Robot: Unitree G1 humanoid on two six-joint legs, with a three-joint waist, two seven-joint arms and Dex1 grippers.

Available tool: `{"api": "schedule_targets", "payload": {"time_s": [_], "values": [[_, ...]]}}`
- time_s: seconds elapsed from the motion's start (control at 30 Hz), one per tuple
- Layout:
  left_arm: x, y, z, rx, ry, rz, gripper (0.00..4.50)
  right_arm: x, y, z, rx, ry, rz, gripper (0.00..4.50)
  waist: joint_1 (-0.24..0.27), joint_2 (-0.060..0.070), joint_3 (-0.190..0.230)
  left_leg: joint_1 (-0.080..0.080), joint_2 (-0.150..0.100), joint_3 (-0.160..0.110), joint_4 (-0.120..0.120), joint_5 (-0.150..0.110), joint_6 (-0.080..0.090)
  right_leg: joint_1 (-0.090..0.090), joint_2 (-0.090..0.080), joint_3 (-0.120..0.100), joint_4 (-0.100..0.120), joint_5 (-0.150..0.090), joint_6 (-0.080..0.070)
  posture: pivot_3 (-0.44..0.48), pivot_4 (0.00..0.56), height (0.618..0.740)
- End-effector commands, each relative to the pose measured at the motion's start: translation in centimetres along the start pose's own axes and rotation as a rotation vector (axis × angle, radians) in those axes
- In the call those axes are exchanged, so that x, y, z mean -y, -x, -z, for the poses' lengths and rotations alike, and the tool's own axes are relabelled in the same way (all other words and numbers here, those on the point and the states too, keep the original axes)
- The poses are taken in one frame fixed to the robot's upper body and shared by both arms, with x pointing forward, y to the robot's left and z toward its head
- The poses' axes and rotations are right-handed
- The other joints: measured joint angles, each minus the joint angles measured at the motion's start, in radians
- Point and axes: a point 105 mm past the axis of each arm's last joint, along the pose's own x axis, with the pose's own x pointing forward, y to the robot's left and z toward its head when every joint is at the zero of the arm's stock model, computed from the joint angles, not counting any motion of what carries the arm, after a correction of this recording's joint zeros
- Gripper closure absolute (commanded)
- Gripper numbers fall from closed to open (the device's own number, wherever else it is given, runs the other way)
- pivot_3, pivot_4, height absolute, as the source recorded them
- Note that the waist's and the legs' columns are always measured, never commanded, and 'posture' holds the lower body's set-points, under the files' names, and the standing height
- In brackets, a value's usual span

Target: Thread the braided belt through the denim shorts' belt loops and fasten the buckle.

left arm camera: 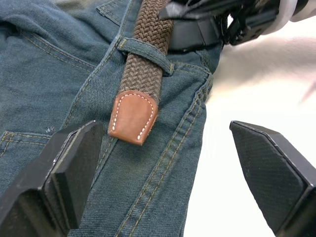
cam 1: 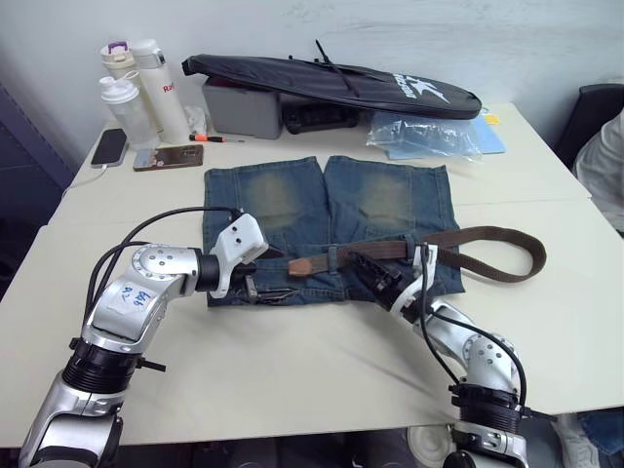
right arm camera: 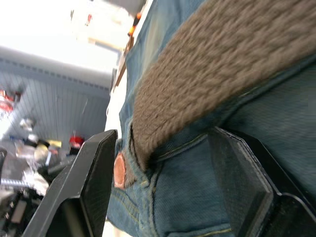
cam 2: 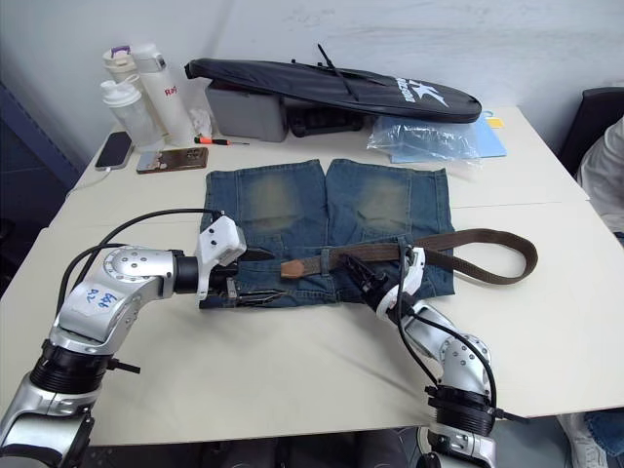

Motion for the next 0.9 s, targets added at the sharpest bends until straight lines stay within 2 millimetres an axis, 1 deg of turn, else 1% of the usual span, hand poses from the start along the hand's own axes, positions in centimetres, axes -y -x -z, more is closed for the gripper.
{"api": "schedule_targets", "payload": {"time_s": [0.03, 0.13, 0.2, 0.27, 0.33, 0.43, 0.47, 0.5, 0.53, 0.6, 0.63, 0.73, 0.83, 0.9], "values": [[-0.1, 0.0, -1.3, 0.029, -0.049, 0.008, 0.0, -1.0, 0.7, -2.9, 0.13, -0.022, -0.049, 1.32, 0.0, 0.001, 0.001, 0.0, 0.0, 0.0, 0.0, 0.0, 0.0, 0.0, 0.0, 0.0, 0.0, 0.0, 0.0, 0.0, 0.15, 0.642], [-0.2, 0.0, -1.3, 0.028, -0.054, 0.01, 0.0, -1.3, 0.9, -4.3, 0.197, -0.069, -0.083, 1.32, 0.0, 0.002, 0.002, -0.001, 0.0, 0.0, 0.0, 0.0, 0.0, 0.0, 0.0, 0.0, 0.0, 0.0, 0.0, 0.0, 0.15, 0.642], [-0.3, 0.0, -1.4, 0.029, -0.055, 0.009, 0.0, -1.2, 1.0, -4.7, 0.214, -0.076, -0.082, 1.32, -0.001, 0.003, 0.002, -0.001, 0.0, 0.0, 0.0, 0.0, 0.0, -0.001, 0.001, 0.0, 0.0, 0.0, 0.0, 0.0, 0.15, 0.642], [-0.4, 0.0, -1.5, 0.029, -0.057, 0.006, 0.0, -0.4, 0.9, -4.8, 0.218, -0.088, -0.047, 1.32, -0.001, 0.003, 0.002, 0.0, 0.0, 0.0, -0.001, 0.0, 0.0, 0.0, 0.001, 0.0, 0.0, 0.0, 0.001, 0.0, 0.15, 0.642], [-0.6, 0.1, -1.5, 0.03, -0.057, 0.002, 0.0, 0.0, 0.7, -4.6, 0.21, -0.096, -0.032, 1.32, -0.001, 0.003, 0.002, 0.0, 0.001, 0.0, -0.001, 0.0, 0.0, -0.001, 0.002, -0.001, 0.0, 0.0, 0.001, 0.0, 0.15, 0.642], [-0.8, 0.3, -1.5, 0.029, -0.059, -0.008, 0.0, 0.3, -0.1, -3.8, 0.18, -0.108, -0.011, 2.03, -0.001, 0.004, 0.002, -0.001, 0.001, 0.0, -0.001, 0.0, 0.0, -0.001, 0.002, -0.001, 0.0, 0.0, 0.001, 0.0, 0.15, 0.642], [-0.8, 0.3, -1.5, 0.029, -0.059, -0.01, 0.0, 0.3, -0.3, -3.6, 0.171, -0.108, -0.01, 2.58, -0.002, 0.004, 0.003, -0.001, 0.001, 0.0, -0.001, 0.0, 0.0, -0.001, 0.002, -0.001, 0.0, 0.0, 0.001, 0.0, 0.15, 0.642], [-0.9, 0.4, -1.5, 0.028, -0.06, -0.013, 0.0, 0.0, -0.6, -3.3, 0.163, -0.115, -0.022, 2.87, -0.002, 0.004, 0.003, -0.001, 0.001, 0.0, -0.001, 0.0, 0.0, -0.001, 0.002, 0.0, 0.0, 0.0, 0.001, 0.0, 0.15, 0.642], [-0.9, 0.5, -1.5, 0.027, -0.06, -0.015, 0.0, -0.3, -0.9, -2.9, 0.149, -0.12, -0.036, 3.43, -0.002, 0.004, 0.003, -0.001, 0.001, 0.0, -0.001, 0.0, 0.0, -0.001, 0.002, 0.0, 0.0, 0.0, 0.001, 0.0, 0.15, 0.642], [-0.9, 0.5, -1.5, 0.026, -0.061, -0.018, 0.0, -0.8, -1.3, -2.5, 0.13, -0.125, -0.053, 4.19, -0.005, 0.004, 0.003, 0.0, 0.001, 0.0, -0.001, 0.0, 0.0, -0.001, 0.002, 0.0, 0.0, 0.0, 0.001, 0.0, 0.15, 0.642], [-1.0, 0.6, -1.5, 0.025, -0.06, -0.021, 0.0, -1.1, -1.5, -2.1, 0.113, -0.124, -0.06, 4.35, -0.007, 0.003, 0.002, 0.001, 0.002, 0.0, -0.001, 0.0, 0.0, 0.0, 0.002, 0.0, 0.0, 0.0, 0.001, 0.0, 0.15, 0.642], [-1.2, 0.9, -1.5, 0.023, -0.061, -0.03, 0.0, -2.3, -2.6, 0.1, 0.013, -0.099, -0.082, 4.35, -0.009, 0.003, 0.003, 0.002, 0.002, 0.0, -0.001, 0.0, 0.0, 0.0, 0.003, 0.0, 0.002, 0.0, 0.001, 0.0, 0.15, 0.642], [-1.3, 1.0, -1.6, 0.025, -0.059, -0.04, 0.0, -2.8, -3.6, 2.9, -0.114, -0.077, -0.077, 4.35, -0.018, 0.003, 0.003, 0.002, 0.004, 0.0, -0.001, 0.0, 0.0, -0.001, 0.004, 0.0, 0.003, -0.001, -0.001, 0.0, 0.15, 0.642], [-1.2, 1.0, -1.6, 0.025, -0.058, -0.039, 0.0, -2.9, -4.2, 4.2, -0.167, -0.069, -0.075, 4.35, -0.028, 0.003, 0.003, 0.002, 0.004, 0.0, -0.001, 0.0, 0.0, -0.001, 0.004, 0.0, 0.003, -0.001, -0.001, 0.0, 0.15, 0.642]]}}
